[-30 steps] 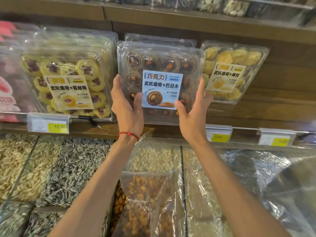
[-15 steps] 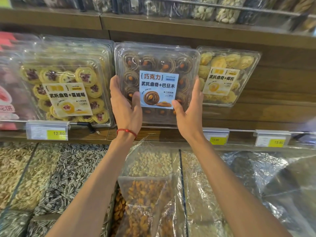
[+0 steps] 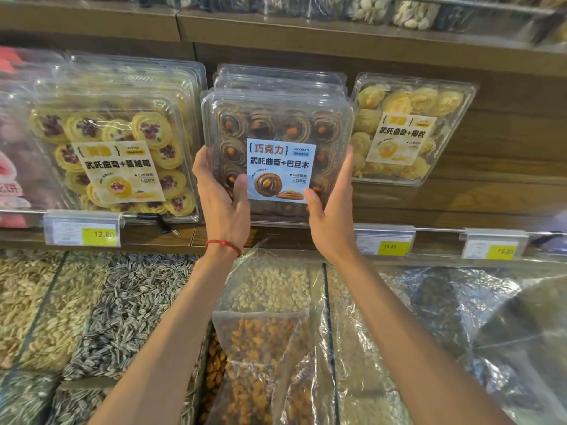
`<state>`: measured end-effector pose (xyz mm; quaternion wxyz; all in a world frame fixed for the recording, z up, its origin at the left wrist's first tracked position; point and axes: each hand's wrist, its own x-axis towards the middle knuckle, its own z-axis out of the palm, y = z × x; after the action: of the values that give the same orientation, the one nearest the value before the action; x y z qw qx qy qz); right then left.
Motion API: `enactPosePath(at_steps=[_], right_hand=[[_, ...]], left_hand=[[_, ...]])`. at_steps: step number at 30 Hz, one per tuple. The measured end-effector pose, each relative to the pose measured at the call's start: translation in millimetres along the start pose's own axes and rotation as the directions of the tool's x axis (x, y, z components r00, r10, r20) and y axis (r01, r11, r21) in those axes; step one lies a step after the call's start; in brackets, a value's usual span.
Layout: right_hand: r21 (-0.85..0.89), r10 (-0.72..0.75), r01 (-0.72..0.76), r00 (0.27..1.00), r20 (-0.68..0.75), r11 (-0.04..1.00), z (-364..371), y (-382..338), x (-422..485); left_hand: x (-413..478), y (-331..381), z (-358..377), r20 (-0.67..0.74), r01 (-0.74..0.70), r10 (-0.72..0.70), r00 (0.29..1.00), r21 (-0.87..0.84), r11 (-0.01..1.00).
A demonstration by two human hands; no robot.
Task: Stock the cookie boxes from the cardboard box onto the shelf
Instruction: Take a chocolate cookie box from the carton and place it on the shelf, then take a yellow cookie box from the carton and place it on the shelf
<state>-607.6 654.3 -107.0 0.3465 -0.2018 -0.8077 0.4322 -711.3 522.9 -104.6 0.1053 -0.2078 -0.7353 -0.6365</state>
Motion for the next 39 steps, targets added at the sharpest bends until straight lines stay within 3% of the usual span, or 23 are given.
enactPosePath(at_steps=[8,13,18,27,33,39], right_hand=[[-0.062,0.129,-0.125,0.989,0.07,0.99,-6,-10,-8],[-0.127,0.198,-0.18,0.969,0.146,0.976,-19,-13,-21],[-0.158,0.214,-0.186,0.958,0.19,0.97,-41,-22,-48],[-0.007,0.255,-0.257,0.958,0.13,0.966,-95,-40,-137],[0.075,0.383,-0.379,0.923,-0.049,0.922,-117,-67,-215],[0.14,0.508,-0.489,0.819,-0.266,0.861,-111,-96,-308]], left_hand=[[-8,7,-6,0.034,0.102,-0.103,0.994,0.029,0.994],[-24,19,-15,0.055,0.177,-0.188,0.981,0.159,0.971],[-73,37,-22,0.06,0.157,-0.177,0.982,0.247,0.956],[-167,74,-22,0.293,0.135,-0.181,0.939,0.169,0.976],[-215,77,-29,0.513,0.156,-0.161,0.843,0.053,0.986],[-255,85,-56,0.757,0.157,-0.076,0.649,-0.035,0.987]])
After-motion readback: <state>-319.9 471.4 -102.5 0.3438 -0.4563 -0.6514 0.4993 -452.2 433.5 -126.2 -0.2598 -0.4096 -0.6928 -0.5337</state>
